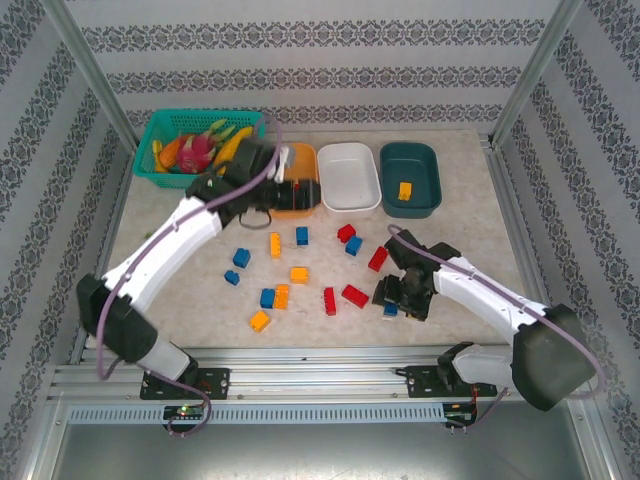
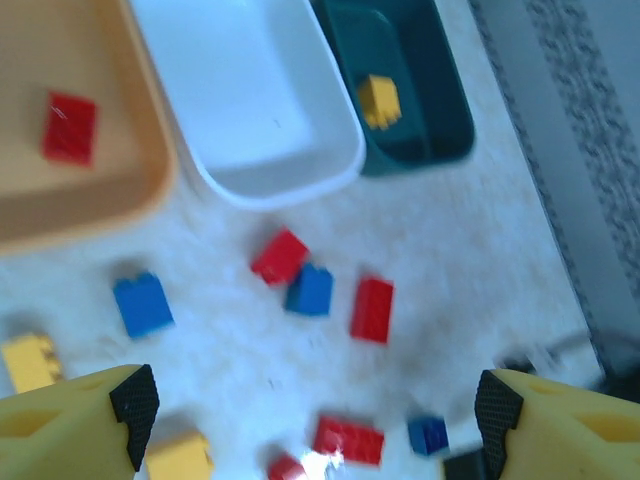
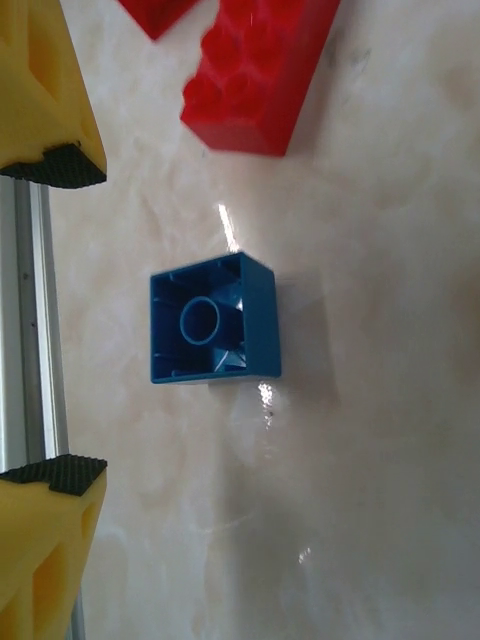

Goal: Sort the legos into containers by color

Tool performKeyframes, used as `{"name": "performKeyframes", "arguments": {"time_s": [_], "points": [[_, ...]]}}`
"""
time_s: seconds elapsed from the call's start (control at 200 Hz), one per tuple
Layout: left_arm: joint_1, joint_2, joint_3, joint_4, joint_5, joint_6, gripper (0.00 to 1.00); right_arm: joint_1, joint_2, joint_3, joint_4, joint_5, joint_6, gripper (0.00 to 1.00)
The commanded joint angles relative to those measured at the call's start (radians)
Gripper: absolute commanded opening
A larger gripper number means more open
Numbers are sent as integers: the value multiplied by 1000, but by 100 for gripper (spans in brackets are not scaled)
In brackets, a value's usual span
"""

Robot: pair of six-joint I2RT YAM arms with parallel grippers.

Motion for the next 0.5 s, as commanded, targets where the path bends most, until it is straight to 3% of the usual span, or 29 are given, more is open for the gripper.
{"name": "performKeyframes", "arguments": {"time_s": [0.0, 0.185, 0.35, 0.495], "points": [[-65, -119, -186, 102, 17, -58, 86, 18, 47, -20, 57, 9, -1, 72], [-145, -291, -390, 115, -2, -117, 86, 18, 114, -20, 110, 43, -21, 65], [-158, -324, -411, 97, -16, -124, 86, 13, 180, -7, 136, 65, -53, 57], [-164, -322, -405, 114, -17, -131, 86, 13, 209, -3, 137, 98, -75, 45]]}}
